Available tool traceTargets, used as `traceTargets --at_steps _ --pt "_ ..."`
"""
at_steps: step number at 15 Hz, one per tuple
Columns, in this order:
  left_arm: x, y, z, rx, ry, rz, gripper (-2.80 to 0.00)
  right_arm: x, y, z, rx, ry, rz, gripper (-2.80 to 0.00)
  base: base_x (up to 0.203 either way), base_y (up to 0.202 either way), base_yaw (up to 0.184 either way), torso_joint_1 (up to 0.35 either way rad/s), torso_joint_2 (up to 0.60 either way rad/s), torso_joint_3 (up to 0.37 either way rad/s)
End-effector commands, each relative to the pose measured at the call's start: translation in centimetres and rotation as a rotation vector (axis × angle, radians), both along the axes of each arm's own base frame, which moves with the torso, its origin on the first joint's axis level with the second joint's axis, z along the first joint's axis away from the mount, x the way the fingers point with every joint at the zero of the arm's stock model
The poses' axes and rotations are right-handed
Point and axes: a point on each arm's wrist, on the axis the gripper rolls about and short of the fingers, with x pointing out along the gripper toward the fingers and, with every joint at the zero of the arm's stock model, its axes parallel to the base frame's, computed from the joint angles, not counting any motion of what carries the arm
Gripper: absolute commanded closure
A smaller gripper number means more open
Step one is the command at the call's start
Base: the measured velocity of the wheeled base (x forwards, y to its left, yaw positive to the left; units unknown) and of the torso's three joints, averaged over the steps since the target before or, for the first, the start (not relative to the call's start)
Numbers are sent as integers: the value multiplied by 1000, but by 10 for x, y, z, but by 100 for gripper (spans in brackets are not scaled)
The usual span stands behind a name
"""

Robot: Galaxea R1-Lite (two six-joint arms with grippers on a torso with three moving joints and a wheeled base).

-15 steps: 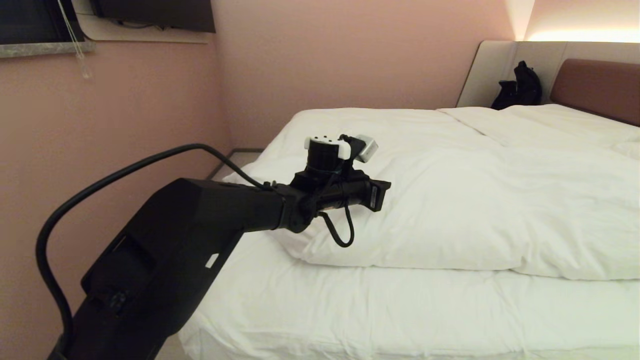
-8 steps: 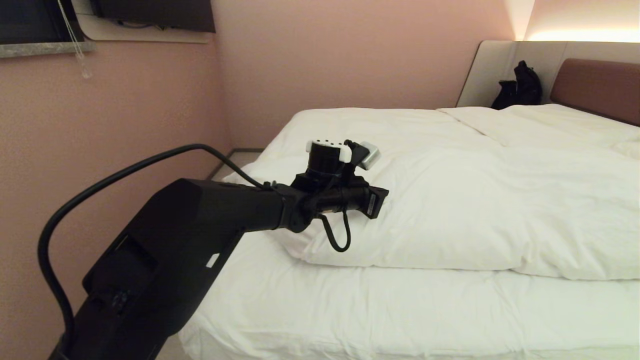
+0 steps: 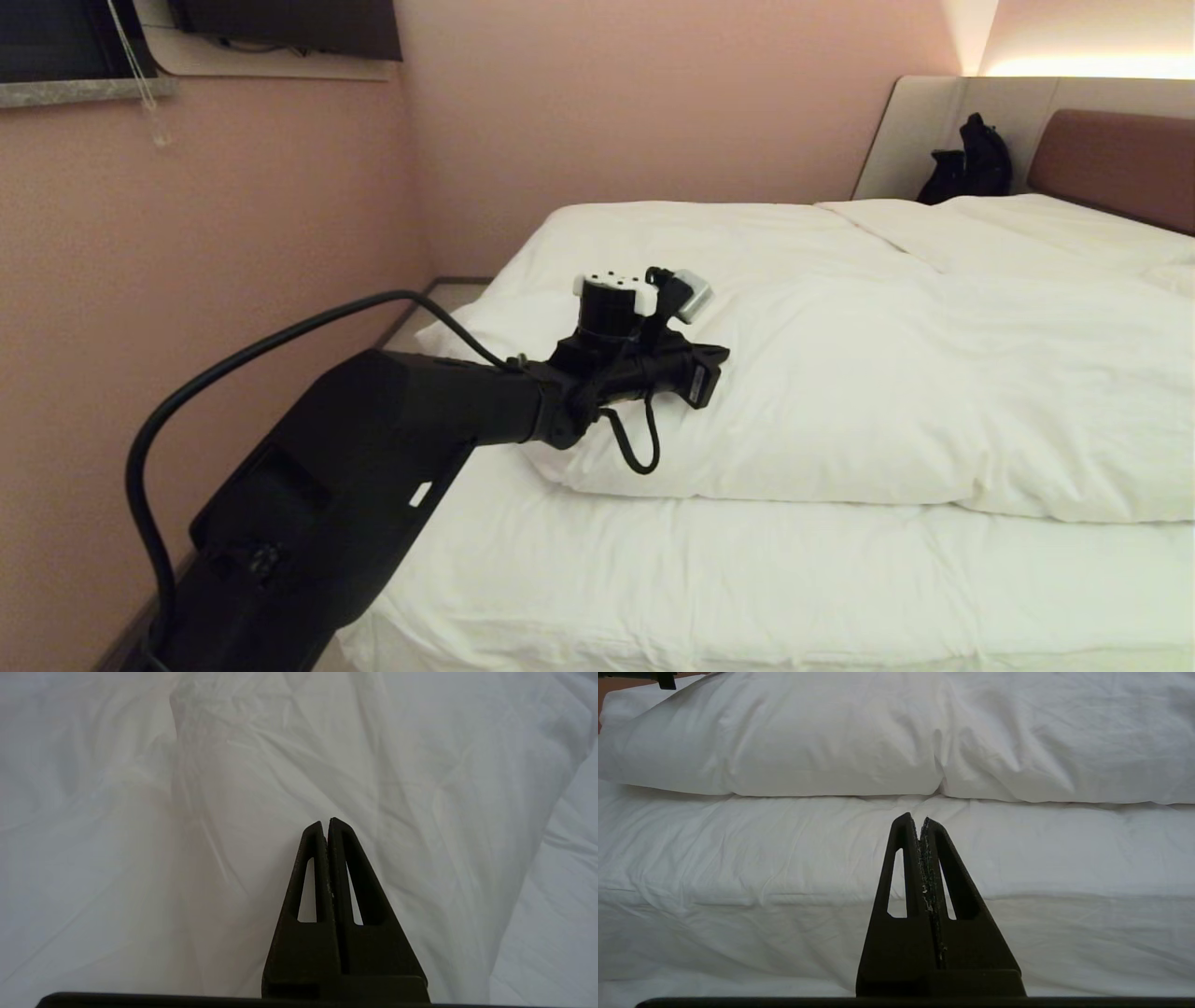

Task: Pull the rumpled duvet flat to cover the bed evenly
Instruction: Flatten the corners of the folded blanket

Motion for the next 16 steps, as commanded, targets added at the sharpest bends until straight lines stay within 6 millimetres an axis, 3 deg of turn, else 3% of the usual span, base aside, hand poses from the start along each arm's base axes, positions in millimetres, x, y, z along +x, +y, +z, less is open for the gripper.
traceTargets --at_steps 1,5,13,14,16 --pt "-1 0 0 8 12 -1 0 0 0 0 0 1 0 0 0 0 0 0 0 0" --pt "-5 4 11 17 29 3 0 0 0 0 1 1 1 0 0 0 0 0 0 0" --pt "-3 3 7 27 40 25 0 0 0 0 0 1 0 0 0 0 0 0 0 0" --pt "-3 3 6 28 41 25 -280 0 0 0 0 1 0 0 0 0 0 0 0 0" --pt "-4 4 8 27 40 23 -280 0 0 0 2 1 1 0 0 0 0 0 0 0"
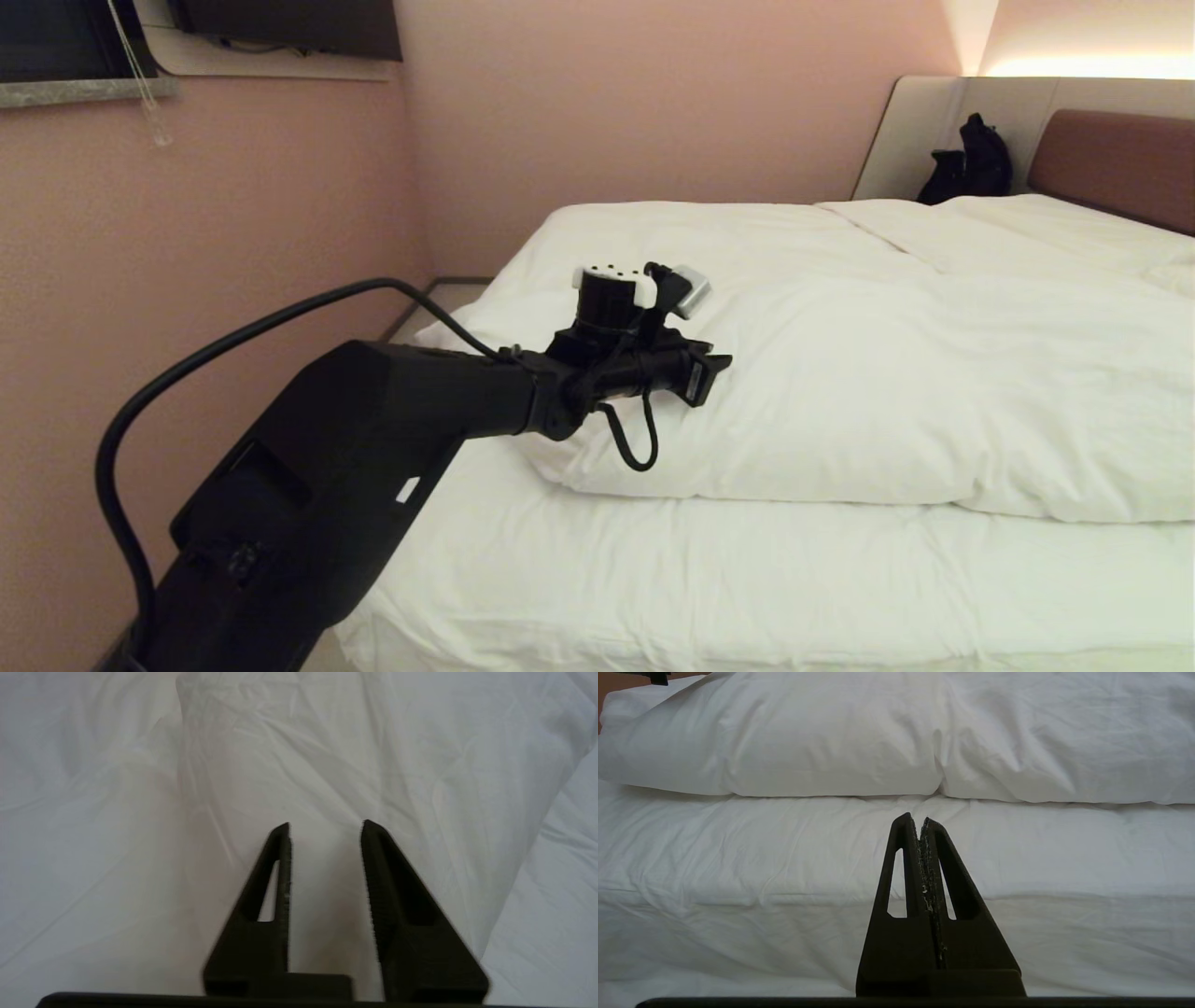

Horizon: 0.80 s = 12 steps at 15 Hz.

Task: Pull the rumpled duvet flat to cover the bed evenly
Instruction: Flatten the corners of the folded blanket

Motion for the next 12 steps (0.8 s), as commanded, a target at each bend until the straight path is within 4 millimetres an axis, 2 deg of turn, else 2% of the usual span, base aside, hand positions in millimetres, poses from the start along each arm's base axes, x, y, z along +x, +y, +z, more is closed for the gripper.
traceTargets --at_steps 1,7,12 --pt "0 0 0 1 0 -2 -280 0 0 0 -1 1 0 0 0 0 0 0 0 0" --pt "2 0 -2 -5 -6 -8 -280 0 0 0 -1 1 0 0 0 0 0 0 0 0" --pt "6 -4 -17 -14 -8 -32 -280 0 0 0 0 1 0 0 0 0 0 0 0 0"
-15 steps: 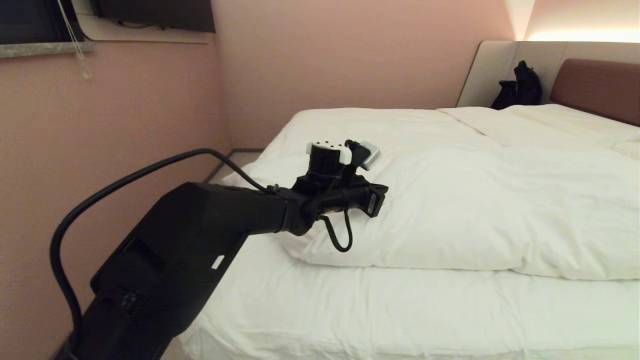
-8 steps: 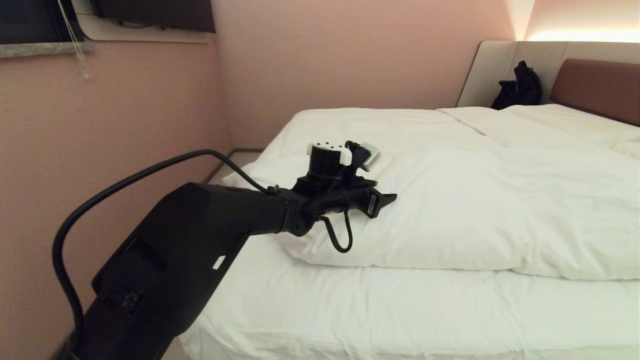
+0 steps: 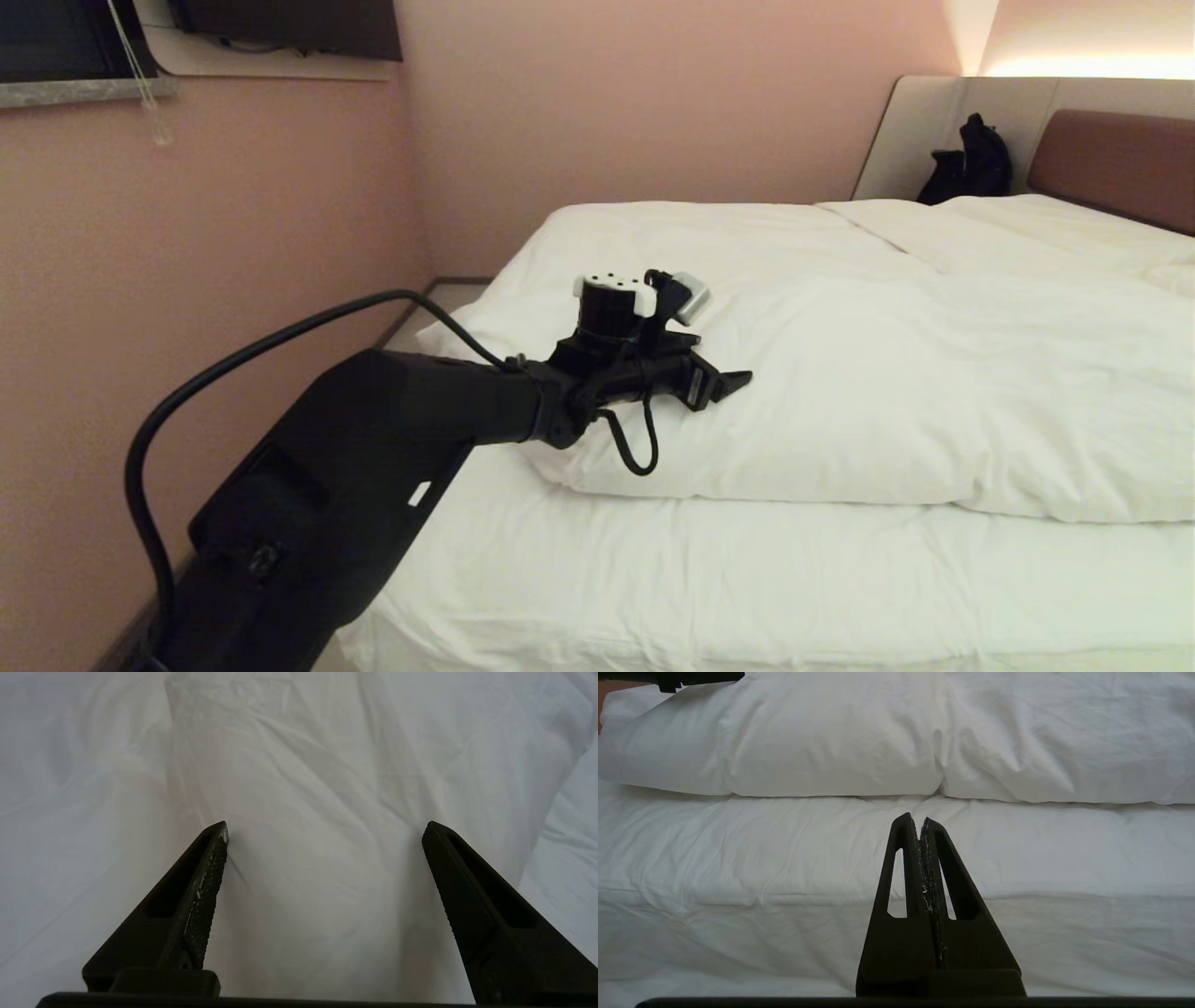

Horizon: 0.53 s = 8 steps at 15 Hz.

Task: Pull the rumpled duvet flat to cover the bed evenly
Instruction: Flatten the corners of the folded blanket

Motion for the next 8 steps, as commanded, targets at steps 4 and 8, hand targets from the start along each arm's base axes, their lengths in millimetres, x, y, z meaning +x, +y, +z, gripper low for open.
traceTargets --at_steps 4,8 --pt "2 -2 -14 13 20 -12 -280 0 0 0 0 1 0 0 0 0 0 0 0 0" --pt "1 -6 -19 18 30 -29 -280 0 0 0 0 1 0 0 0 0 0 0 0 0"
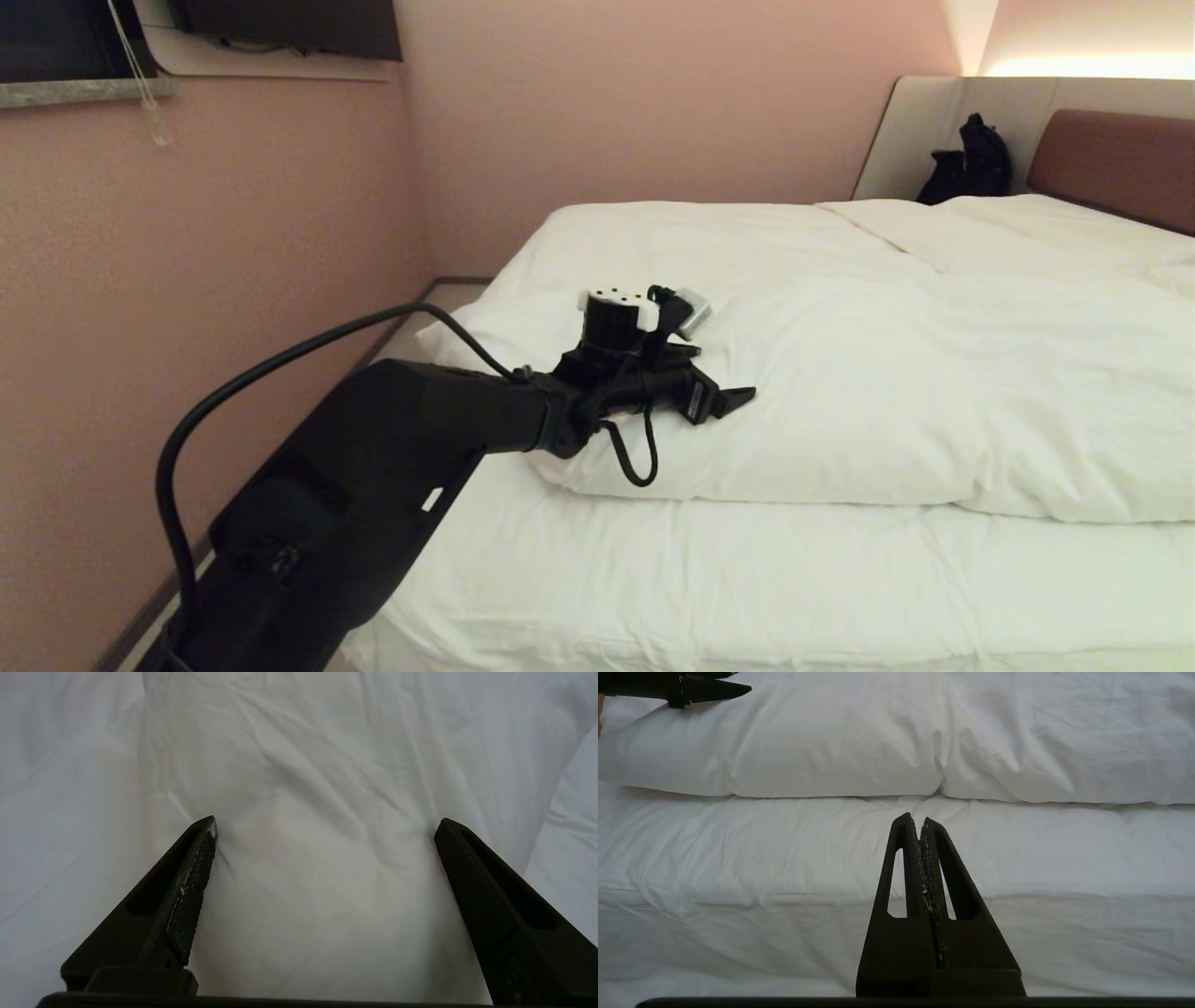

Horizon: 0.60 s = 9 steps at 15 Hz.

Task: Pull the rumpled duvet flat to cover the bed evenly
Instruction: Flatten the corners of the folded blanket

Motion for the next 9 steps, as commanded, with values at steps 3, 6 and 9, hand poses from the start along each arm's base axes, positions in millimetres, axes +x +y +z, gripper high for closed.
traceTargets --at_steps 3,6,9 --pt "-5 -9 -10 16 18 -24 -280 0 0 0 0 1 0 0 0 0 0 0 0 0" --pt "-3 -11 -22 30 28 -20 -280 0 0 0 0 1 0 0 0 0 0 0 0 0" --pt "-3 -11 -24 35 32 -19 -280 0 0 0 0 1 0 0 0 0 0 0 0 0"
